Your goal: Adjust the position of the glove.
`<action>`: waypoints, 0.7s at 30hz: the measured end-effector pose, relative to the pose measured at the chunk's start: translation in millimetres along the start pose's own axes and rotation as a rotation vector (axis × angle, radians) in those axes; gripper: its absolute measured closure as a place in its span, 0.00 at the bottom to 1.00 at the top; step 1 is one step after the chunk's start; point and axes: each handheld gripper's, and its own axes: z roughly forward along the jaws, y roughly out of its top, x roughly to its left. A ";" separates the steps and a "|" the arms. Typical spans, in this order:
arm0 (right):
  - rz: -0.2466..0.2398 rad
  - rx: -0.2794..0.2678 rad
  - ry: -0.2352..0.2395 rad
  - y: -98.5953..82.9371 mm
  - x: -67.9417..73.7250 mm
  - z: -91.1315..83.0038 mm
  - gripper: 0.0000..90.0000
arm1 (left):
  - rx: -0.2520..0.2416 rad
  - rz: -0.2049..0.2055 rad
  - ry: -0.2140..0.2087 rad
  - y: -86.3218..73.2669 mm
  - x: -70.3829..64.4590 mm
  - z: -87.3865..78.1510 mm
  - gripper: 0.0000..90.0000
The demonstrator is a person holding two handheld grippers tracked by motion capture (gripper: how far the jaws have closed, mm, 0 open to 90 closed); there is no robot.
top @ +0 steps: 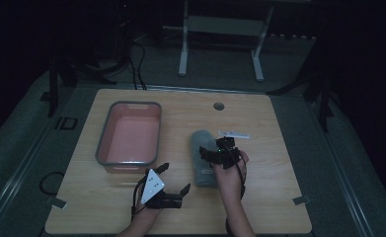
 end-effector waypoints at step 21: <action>-0.219 0.088 0.177 -1.5 -49.8 1.4 0.17 | 0.110 -0.158 0.031 -0.5 10.4 3.6 0.02</action>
